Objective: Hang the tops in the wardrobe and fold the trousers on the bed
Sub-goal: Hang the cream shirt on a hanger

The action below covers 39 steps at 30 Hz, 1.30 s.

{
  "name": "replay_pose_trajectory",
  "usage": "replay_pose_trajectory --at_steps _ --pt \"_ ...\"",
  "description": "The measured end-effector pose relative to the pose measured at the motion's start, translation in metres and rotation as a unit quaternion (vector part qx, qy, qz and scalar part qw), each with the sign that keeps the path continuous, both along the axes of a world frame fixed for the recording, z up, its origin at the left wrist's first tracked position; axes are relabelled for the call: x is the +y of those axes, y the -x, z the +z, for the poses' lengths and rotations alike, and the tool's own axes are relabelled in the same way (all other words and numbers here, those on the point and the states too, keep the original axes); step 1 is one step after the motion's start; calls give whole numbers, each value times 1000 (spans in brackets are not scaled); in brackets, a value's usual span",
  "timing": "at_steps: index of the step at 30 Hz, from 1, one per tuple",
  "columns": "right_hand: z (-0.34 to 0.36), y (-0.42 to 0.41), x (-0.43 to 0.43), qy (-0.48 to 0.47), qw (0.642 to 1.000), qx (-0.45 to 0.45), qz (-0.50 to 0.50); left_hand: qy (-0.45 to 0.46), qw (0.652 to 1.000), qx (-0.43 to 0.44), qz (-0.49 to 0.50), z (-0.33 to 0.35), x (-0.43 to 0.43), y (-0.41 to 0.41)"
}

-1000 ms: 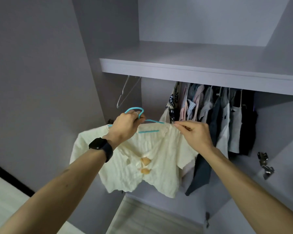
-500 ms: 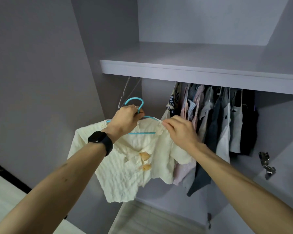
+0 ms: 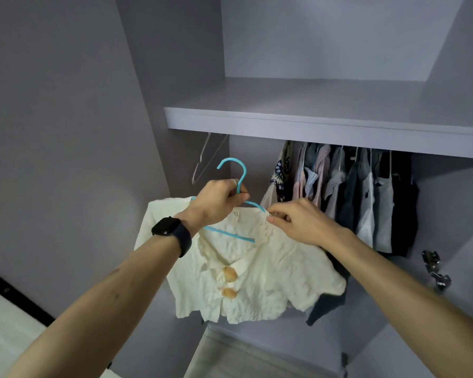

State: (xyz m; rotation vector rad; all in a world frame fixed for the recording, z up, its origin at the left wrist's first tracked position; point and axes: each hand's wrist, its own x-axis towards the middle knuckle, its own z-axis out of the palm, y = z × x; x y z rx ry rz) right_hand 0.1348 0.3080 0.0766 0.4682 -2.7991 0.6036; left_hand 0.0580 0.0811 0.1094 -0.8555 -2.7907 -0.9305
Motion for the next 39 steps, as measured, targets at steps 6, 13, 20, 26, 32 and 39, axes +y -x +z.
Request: replay_pose_trajectory --at_steps 6,13,20,26,32,39 --pt "-3 -6 -5 -15 998 -41 -46 -43 998 -26 25 -9 19 5" --pt "-19 -6 -23 -1 989 -106 -99 41 998 40 32 -31 16 10" --pt "-44 25 -60 72 967 -171 -173 208 954 165 140 -51 -51 49" --pt "-71 76 -94 162 935 -208 -240 286 904 231 219 -59 -99 82" --pt "-94 133 -96 197 921 -182 -281 389 837 281 262 -106 -136 103" --pt "-100 210 -70 322 885 -90 -324 460 740 404 278 -123 -140 127"
